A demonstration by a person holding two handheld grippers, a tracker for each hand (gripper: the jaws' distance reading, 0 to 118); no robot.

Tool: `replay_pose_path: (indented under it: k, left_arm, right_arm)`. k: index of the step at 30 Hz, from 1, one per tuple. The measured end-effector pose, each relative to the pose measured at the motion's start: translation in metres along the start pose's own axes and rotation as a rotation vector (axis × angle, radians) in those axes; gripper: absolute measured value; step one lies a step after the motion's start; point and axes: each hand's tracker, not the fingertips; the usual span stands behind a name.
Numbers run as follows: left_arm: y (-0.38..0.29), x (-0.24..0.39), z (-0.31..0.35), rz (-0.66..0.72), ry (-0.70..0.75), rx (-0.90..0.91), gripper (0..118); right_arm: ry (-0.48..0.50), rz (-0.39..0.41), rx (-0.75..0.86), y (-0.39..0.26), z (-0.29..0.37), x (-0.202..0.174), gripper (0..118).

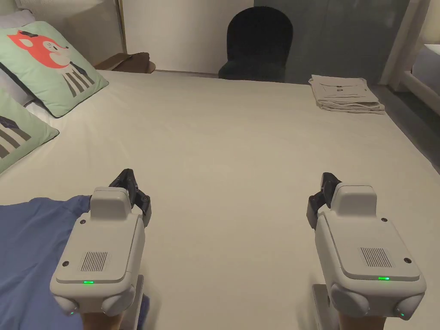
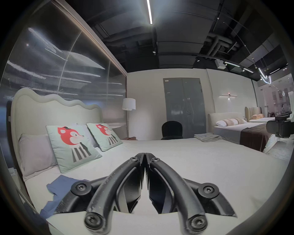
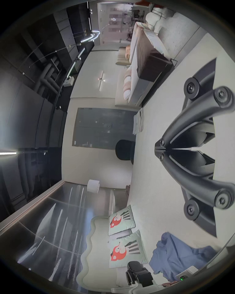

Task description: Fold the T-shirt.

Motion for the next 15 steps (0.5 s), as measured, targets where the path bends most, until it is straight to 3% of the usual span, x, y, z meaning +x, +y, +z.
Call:
replay_pose_path:
  k: [15]
  left_arm:
    - [0.012, -0.155, 0.067, -0.076, 0.389, -0.031, 0]
  right_arm:
    - [0.39, -0.013, 0.023, 0.008, -0.022, -0.162, 0]
